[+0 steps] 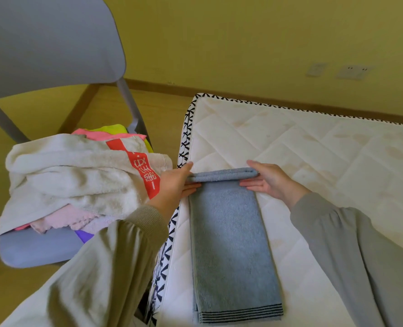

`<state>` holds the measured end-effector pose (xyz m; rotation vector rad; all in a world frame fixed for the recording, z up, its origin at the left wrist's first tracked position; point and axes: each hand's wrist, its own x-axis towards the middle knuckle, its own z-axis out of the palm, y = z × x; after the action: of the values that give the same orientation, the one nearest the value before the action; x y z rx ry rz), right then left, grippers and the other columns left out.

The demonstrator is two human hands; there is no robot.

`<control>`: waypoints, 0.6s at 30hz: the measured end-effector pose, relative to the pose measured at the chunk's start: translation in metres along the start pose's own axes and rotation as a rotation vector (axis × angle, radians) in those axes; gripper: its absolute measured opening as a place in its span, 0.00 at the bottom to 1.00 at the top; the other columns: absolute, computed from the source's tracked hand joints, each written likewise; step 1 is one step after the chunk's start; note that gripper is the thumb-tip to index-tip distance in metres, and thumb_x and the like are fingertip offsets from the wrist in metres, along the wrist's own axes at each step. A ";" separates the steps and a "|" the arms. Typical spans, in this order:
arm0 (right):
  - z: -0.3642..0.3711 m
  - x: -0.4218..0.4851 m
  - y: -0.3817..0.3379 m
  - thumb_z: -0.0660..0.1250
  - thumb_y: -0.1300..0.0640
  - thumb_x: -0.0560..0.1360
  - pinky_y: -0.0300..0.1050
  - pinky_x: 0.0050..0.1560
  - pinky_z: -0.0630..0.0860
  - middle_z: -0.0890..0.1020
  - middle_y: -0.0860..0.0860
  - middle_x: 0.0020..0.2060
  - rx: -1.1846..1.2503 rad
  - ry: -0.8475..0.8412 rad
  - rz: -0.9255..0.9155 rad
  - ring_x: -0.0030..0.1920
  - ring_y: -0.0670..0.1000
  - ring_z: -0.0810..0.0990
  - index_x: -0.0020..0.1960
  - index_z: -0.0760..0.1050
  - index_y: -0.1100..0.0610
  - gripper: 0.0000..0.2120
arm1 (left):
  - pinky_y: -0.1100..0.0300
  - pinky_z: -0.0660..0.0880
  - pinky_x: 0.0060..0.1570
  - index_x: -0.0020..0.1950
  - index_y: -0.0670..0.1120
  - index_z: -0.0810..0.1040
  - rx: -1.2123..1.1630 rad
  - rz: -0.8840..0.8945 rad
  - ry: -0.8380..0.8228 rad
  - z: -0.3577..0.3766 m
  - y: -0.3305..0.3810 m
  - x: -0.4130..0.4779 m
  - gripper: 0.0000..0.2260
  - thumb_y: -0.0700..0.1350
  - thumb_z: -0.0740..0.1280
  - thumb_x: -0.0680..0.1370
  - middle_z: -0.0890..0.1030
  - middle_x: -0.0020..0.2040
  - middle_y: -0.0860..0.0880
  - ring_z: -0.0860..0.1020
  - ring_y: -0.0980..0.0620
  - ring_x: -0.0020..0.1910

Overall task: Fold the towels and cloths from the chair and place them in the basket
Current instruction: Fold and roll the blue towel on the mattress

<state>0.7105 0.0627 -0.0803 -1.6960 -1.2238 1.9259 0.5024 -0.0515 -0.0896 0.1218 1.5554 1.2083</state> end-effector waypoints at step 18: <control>-0.003 0.014 0.047 0.72 0.69 0.69 0.41 0.32 0.65 0.70 0.52 0.30 -0.470 0.230 -0.337 0.31 0.50 0.67 0.39 0.68 0.54 0.15 | 0.62 0.72 0.40 0.69 0.46 0.70 0.981 0.456 0.001 -0.009 -0.031 0.001 0.26 0.41 0.72 0.73 0.80 0.43 0.45 0.77 0.51 0.40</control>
<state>0.7235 0.0457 -0.1248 -1.7138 -1.8270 1.2764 0.5101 -0.0708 -0.1141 1.1567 2.0620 0.6533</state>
